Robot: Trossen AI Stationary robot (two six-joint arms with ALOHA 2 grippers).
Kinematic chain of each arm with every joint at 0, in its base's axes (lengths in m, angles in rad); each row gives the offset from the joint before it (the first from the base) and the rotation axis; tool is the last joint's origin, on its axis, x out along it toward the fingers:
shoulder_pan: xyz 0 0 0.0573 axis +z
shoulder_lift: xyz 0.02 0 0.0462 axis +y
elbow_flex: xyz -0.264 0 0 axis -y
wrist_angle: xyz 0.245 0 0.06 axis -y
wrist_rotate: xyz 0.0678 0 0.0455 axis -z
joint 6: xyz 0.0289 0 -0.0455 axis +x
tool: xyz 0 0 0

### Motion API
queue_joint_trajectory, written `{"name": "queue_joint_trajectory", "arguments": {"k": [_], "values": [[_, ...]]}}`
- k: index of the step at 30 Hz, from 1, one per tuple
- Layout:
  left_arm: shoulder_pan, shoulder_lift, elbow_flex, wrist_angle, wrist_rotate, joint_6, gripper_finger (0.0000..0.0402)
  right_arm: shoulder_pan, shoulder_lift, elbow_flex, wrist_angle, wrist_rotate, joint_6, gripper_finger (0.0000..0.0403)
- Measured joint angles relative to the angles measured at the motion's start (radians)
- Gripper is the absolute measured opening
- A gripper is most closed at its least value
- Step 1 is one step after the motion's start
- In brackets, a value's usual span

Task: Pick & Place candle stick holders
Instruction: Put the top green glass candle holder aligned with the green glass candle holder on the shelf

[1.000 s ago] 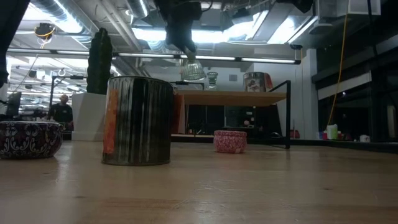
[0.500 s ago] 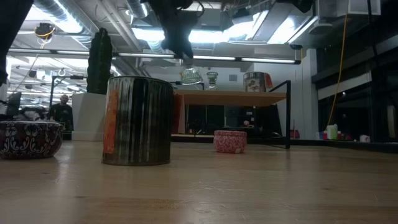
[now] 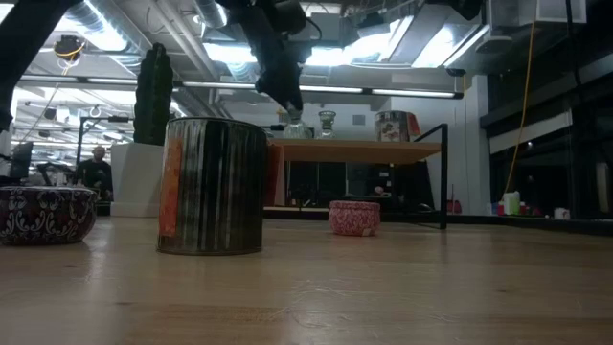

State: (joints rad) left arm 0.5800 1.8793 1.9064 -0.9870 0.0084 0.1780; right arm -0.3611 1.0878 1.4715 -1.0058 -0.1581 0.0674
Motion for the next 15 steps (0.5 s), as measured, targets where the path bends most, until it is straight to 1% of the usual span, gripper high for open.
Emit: {"name": "queue_joint_trajectory", "arguments": {"k": [4, 8, 15], "values": [[0.000, 0.002, 0.000, 0.021, -0.044, 0.008, 0.0182, 0.000, 0.000, 0.000, 0.000, 0.000, 0.000, 0.0001], [0.000, 0.002, 0.000, 0.054, -0.044, 0.010, 0.0182, 0.000, 0.000, 0.000, 0.000, 0.000, 0.000, 0.0001], [0.000, 0.002, 0.000, 0.052, -0.033, 0.009, 0.0182, 0.000, 0.000, 0.000, 0.000, 0.000, 0.000, 0.0001]]}}
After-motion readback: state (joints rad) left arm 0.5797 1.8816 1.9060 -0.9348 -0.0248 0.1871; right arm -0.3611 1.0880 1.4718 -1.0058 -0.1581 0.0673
